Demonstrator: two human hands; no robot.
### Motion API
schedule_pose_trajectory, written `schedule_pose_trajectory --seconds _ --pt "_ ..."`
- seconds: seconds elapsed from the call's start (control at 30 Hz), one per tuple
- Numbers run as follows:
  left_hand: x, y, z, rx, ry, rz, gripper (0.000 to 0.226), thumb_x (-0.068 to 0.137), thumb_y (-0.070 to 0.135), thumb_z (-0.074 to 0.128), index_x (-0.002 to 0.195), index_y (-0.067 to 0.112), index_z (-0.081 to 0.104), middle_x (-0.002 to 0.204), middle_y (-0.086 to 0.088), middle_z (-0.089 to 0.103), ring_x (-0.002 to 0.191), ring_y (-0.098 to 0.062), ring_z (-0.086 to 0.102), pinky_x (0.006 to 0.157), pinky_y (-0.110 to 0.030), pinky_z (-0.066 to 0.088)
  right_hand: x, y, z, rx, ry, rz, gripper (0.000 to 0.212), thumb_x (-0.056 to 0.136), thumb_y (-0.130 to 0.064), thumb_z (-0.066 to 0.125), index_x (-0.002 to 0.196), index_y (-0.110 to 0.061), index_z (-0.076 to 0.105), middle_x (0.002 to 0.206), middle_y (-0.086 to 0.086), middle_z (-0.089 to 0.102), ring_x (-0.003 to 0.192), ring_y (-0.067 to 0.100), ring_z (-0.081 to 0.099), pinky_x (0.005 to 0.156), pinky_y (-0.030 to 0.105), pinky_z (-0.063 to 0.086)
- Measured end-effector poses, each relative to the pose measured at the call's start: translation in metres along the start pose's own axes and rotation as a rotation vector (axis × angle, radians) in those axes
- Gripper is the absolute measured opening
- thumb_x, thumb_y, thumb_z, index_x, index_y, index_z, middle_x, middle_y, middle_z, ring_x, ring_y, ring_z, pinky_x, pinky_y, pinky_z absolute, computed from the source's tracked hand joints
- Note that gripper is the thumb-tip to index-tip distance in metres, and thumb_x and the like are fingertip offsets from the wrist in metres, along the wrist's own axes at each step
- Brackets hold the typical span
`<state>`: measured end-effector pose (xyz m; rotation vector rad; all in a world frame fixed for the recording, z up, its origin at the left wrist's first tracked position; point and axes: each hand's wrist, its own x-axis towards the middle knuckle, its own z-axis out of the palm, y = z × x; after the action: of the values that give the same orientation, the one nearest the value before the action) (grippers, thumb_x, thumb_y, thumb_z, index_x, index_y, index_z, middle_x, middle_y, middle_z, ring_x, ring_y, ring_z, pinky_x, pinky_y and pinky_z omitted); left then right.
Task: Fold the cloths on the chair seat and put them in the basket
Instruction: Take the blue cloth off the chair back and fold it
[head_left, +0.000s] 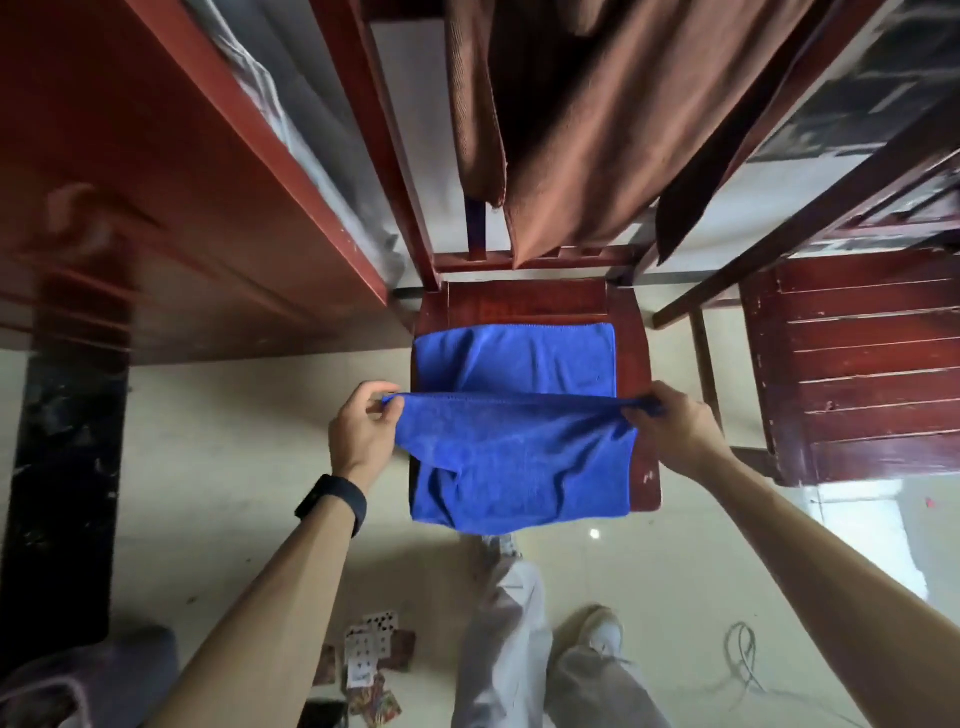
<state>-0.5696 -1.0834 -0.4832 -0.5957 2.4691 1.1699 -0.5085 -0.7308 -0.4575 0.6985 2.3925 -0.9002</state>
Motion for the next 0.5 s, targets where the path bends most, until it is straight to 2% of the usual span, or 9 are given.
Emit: schedule_pose_trajectory --seconds 0.13,0.23,0.3,0.4,0.5 --pt "0.052 -0.007 0.025 0.128 0.004 0.113 0.017 0.091 0.019 0.065 0.108 0.025 0.068 0.089 0.005 0.068 0.085 -0.018 0.064 0.078 -0.026 0.045 0.052 0.003 0.021 0.006 0.08 -0.05 0.017 0.098 -0.024 0.059 0.113 -0.017 0.064 0.097 0.004 0.07 0.088 0.029 0.066 0.077 0.034 0.05" --pt "0.084 -0.012 0.038 0.197 -0.022 0.194 0.02 0.091 0.014 0.063 0.105 0.028 0.068 0.096 0.002 0.07 0.09 -0.023 0.065 0.08 -0.035 0.052 0.083 0.005 0.031 -0.005 0.099 -0.033 0.018 0.099 -0.026 0.058 0.114 -0.018 0.062 0.097 0.005 0.072 0.083 0.029 0.067 0.072 0.032 0.048" --pt "0.099 -0.014 0.044 0.264 -0.034 0.236 0.019 0.091 0.015 0.062 0.101 0.029 0.069 0.099 0.002 0.072 0.092 -0.025 0.066 0.081 -0.036 0.053 0.099 0.008 0.035 -0.043 0.09 -0.03 0.018 0.099 -0.025 0.056 0.114 -0.018 0.063 0.094 0.008 0.072 0.078 0.028 0.067 0.066 0.031 0.047" --pt "0.115 -0.014 0.049 0.392 -0.003 0.254 0.016 0.093 0.021 0.057 0.101 0.028 0.069 0.103 -0.004 0.07 0.095 -0.032 0.064 0.079 -0.038 0.051 0.117 0.014 0.038 -0.065 0.113 -0.021 0.019 0.098 -0.026 0.058 0.112 -0.017 0.067 0.091 0.009 0.073 0.074 0.028 0.067 0.066 0.03 0.047" --pt "0.122 -0.012 0.052 0.425 0.044 0.273 0.014 0.096 0.018 0.051 0.102 0.021 0.063 0.107 -0.008 0.067 0.096 -0.037 0.06 0.075 -0.04 0.048 0.13 0.019 0.038 -0.112 0.163 -0.043 0.018 0.096 -0.033 0.06 0.106 -0.02 0.069 0.091 0.006 0.073 0.082 0.029 0.065 0.071 0.035 0.053"
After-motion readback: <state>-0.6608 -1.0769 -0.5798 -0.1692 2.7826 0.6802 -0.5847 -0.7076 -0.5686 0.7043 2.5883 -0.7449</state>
